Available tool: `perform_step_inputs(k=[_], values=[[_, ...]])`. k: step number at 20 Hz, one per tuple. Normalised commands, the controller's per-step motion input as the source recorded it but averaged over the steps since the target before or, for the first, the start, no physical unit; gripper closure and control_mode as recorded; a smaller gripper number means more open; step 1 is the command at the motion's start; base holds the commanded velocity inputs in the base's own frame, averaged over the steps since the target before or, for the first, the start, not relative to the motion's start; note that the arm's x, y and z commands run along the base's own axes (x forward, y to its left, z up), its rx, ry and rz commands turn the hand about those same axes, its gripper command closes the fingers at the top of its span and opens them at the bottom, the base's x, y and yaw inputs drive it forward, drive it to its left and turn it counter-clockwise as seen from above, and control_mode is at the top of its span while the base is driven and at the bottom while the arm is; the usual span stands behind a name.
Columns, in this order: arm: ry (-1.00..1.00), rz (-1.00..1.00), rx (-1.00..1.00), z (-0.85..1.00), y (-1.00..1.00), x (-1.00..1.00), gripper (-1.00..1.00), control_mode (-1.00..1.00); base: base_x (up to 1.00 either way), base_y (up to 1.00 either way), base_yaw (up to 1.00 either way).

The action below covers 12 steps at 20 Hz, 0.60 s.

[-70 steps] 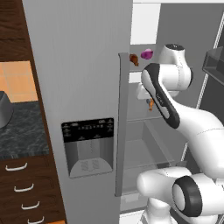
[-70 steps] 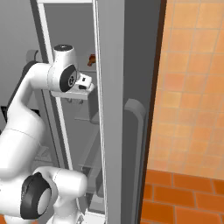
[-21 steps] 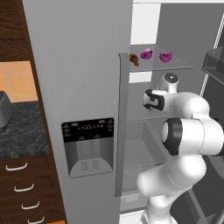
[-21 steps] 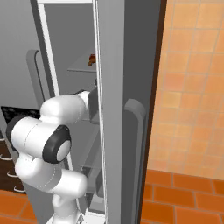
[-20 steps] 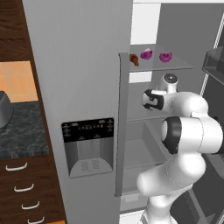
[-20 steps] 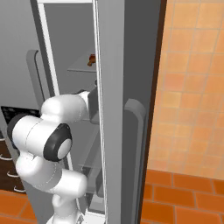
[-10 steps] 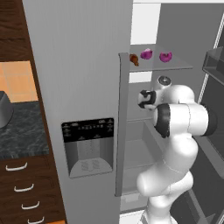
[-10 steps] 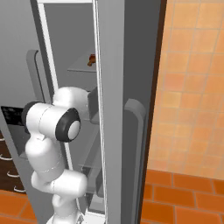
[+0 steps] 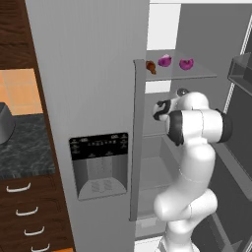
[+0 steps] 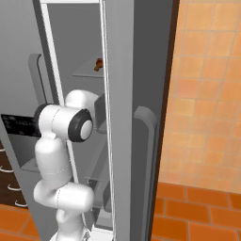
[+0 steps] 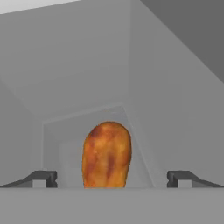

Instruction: Place one onion and one chicken drumstick in each tupperware on the nearby counter, to pack two identical lunches.

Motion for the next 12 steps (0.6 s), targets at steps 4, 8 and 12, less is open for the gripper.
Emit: perform_step_inputs(k=[4, 8, 12], values=[[0.01, 0.00, -0.01, -0.39, 0.06, 0.38, 1.00, -1.00, 0.00, 0.00, 0.00], [0.00, 0.00, 0.00, -0.03, 0.00, 0.07, 1.00, -1.00, 0.00, 0.00, 0.00], [0.00, 0.00, 0.00, 0.00, 0.00, -0.01, 1.00, -1.00, 0.00, 0.00, 0.00]])
